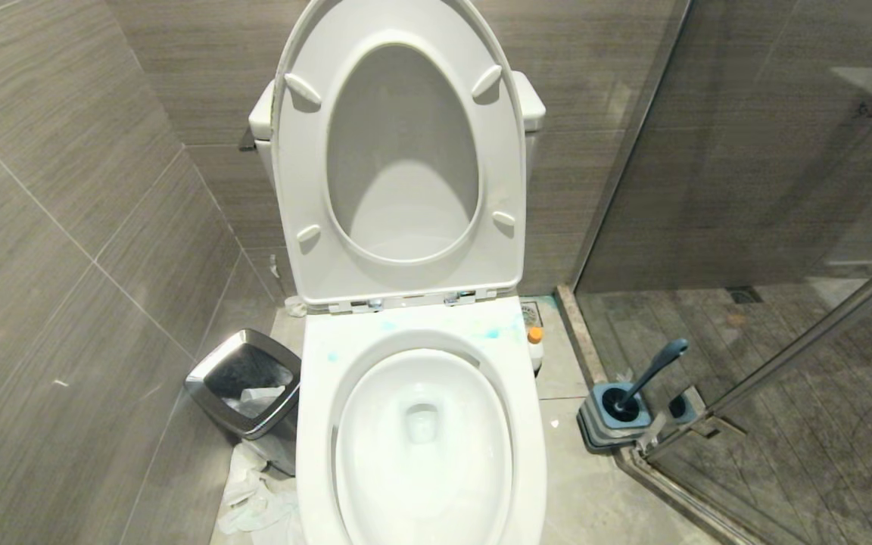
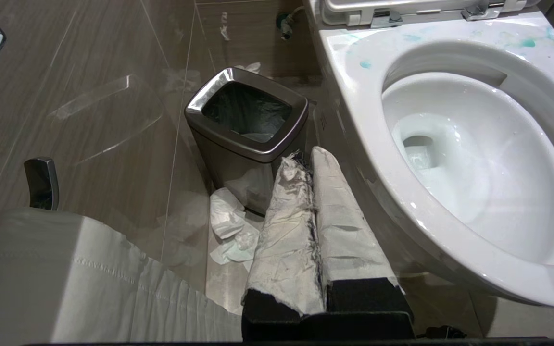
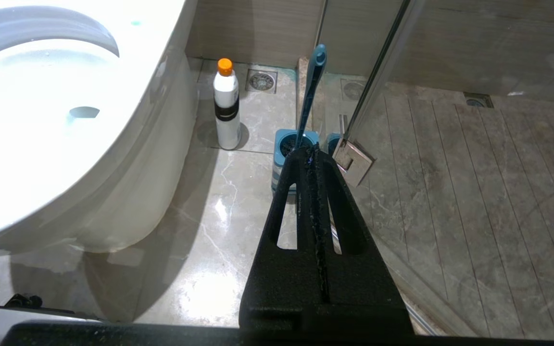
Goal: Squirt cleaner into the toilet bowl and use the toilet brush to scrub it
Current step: Pour in the cleaning agent
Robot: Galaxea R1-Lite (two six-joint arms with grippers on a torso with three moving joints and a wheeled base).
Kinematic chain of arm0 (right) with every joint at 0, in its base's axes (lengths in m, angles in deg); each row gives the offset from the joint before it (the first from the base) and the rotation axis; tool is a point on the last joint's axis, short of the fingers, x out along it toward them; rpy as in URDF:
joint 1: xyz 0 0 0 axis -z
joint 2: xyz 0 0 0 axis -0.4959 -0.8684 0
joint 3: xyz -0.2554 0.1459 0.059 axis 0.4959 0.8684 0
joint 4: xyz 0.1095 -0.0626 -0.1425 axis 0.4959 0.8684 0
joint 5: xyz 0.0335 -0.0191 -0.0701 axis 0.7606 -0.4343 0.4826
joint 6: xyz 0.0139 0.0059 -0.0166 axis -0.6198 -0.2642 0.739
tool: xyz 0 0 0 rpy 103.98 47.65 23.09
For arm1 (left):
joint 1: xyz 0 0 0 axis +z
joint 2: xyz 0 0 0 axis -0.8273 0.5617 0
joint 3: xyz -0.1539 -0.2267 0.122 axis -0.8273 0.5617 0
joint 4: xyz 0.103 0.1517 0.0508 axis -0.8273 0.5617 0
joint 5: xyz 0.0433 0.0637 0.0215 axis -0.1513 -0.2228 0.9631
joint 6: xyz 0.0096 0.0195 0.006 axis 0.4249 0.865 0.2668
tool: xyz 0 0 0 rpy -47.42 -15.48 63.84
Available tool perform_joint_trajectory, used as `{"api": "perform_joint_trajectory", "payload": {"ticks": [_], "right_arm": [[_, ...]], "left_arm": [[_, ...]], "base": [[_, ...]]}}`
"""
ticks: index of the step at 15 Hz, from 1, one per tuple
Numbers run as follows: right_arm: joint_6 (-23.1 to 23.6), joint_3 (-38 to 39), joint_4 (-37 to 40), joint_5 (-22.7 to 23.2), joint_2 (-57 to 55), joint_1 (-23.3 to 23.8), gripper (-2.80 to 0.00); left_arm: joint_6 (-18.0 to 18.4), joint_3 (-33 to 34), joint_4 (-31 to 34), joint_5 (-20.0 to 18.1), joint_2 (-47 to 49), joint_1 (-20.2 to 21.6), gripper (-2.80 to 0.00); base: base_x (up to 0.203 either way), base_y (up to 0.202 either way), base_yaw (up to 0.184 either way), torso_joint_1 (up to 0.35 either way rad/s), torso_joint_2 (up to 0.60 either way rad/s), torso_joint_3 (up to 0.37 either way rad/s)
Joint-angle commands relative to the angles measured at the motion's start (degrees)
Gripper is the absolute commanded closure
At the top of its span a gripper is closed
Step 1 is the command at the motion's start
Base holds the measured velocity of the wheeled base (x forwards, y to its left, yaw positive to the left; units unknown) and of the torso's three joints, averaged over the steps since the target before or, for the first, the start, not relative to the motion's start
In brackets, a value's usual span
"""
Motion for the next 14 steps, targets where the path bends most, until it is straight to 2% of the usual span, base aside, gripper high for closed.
{"api": "perform_joint_trajectory", "payload": {"ticks": [1, 14], "right_arm": [[0.04, -0.02, -0.01, 0.05, -0.06, -0.02, 0.0], [0.04, -0.07, -0.01, 0.05, -0.06, -0.02, 0.0]], "left_arm": [[0.01, 0.0, -0.02, 0.02, 0.07, -0.04, 0.0], [0.01, 0.0, -0.02, 0.02, 0.07, 0.04, 0.0]], "base": [[0.0, 0.0, 0.0, 0.0, 0.0, 0.0], [0.0, 0.0, 0.0, 0.0, 0.0, 0.0]]}}
